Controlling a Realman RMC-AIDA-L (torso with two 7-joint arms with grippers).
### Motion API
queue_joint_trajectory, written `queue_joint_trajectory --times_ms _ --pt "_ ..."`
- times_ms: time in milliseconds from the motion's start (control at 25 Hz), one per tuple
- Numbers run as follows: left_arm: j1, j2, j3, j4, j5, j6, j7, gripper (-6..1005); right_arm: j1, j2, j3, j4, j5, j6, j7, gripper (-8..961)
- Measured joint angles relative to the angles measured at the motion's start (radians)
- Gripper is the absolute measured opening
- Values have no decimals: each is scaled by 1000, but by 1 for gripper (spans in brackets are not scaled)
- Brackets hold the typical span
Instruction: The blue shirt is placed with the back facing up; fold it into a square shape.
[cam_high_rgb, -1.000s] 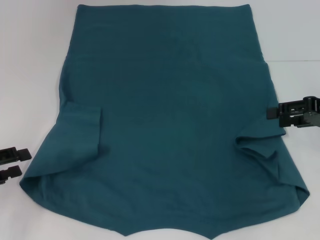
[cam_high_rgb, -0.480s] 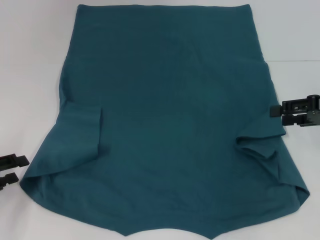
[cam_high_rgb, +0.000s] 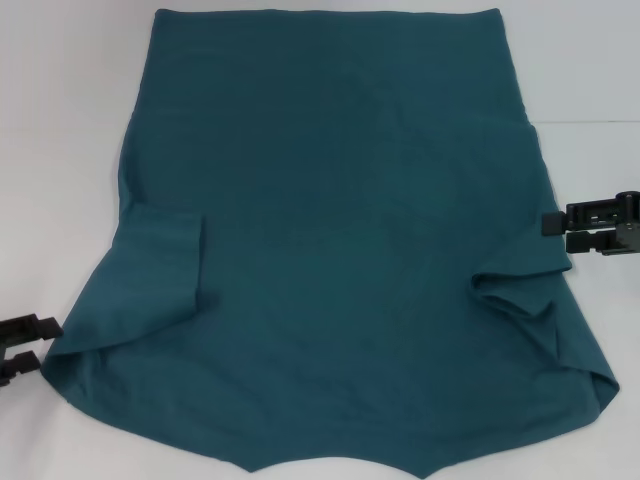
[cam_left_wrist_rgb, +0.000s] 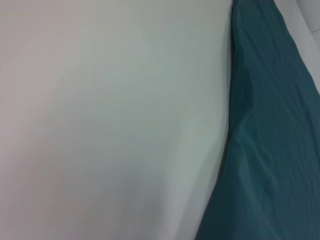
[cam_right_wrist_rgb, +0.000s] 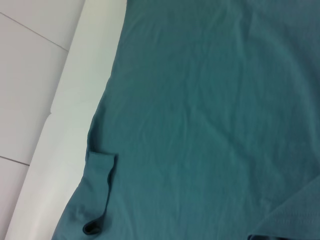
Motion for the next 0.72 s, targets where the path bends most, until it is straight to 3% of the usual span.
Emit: queue_joint_trajectory --times_ms 720 --pt "-52 0 51 -64 -3 -5 32 632 -7 -2 6 0 0 3 -2 696"
